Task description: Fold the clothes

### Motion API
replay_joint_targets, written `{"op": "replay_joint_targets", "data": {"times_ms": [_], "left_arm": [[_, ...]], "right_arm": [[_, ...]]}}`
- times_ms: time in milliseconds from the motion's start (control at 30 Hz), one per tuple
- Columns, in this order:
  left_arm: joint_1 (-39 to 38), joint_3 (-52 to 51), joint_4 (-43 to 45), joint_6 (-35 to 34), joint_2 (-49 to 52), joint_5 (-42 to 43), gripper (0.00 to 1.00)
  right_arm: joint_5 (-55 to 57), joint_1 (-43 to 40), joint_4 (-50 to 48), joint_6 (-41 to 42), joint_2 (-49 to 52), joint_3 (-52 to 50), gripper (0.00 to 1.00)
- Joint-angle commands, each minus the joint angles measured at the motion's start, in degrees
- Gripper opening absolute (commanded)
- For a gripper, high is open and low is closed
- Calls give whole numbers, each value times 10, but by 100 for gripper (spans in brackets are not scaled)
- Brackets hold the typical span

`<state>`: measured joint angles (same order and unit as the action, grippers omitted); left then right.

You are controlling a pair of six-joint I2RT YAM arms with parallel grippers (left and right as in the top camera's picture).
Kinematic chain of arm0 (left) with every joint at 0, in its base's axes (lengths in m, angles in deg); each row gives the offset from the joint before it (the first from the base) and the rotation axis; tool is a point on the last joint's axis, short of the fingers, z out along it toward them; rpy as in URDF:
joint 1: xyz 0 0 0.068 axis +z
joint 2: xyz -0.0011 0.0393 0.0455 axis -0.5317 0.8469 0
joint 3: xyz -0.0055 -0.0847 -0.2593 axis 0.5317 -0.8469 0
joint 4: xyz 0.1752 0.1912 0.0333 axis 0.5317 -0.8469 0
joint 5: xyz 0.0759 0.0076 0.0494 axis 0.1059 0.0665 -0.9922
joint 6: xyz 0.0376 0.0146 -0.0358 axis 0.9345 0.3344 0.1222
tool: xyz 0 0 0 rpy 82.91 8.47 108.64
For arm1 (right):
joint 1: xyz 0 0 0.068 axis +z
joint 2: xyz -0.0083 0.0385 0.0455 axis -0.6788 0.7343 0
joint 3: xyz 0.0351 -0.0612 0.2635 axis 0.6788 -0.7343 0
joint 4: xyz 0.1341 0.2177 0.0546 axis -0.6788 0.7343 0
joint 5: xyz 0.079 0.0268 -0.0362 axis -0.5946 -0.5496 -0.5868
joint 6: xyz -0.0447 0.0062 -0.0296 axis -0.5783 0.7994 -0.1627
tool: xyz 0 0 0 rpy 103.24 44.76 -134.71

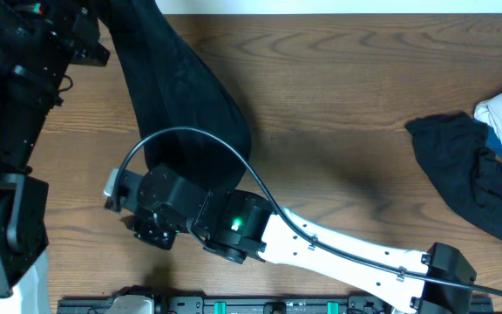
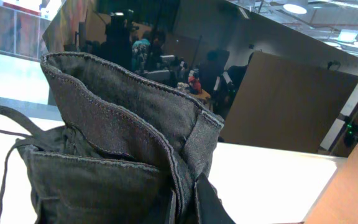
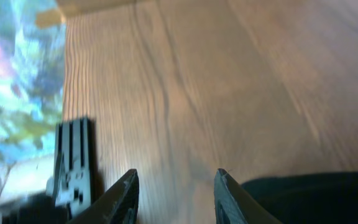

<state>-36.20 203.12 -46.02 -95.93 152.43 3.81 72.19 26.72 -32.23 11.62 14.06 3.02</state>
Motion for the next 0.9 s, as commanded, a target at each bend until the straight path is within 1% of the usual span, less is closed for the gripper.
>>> {"op": "replay_joint_targets", "data": {"times_ms": [0,133,300,533,600,733,800,867], "left_arm": [[-11,40,16,12,-7,-2,6],[-19,64,6,12,-7,-2,6],[-19,71,-17,12,-7,-1,6],[-19,71,-24,12,-6,-2,6],[-19,71,-27,12,-6,-2,6],[-19,71,-34,12,-6,-2,6],[-19,71,-38,12,-6,-2,6],[-19,71,-44,12,-6,-2,6]], "right_arm": [[19,-1,-30,31,25,-1,39],[14,0,-97,31,64,-1,42],[15,0,-171,31,111,-1,52],[21,1,-264,36,176,-1,54],[46,3,-283,47,184,-1,51],[147,3,-282,51,186,-1,47],[205,2,-269,48,186,-1,46],[231,-4,-252,28,186,-1,47]]}}
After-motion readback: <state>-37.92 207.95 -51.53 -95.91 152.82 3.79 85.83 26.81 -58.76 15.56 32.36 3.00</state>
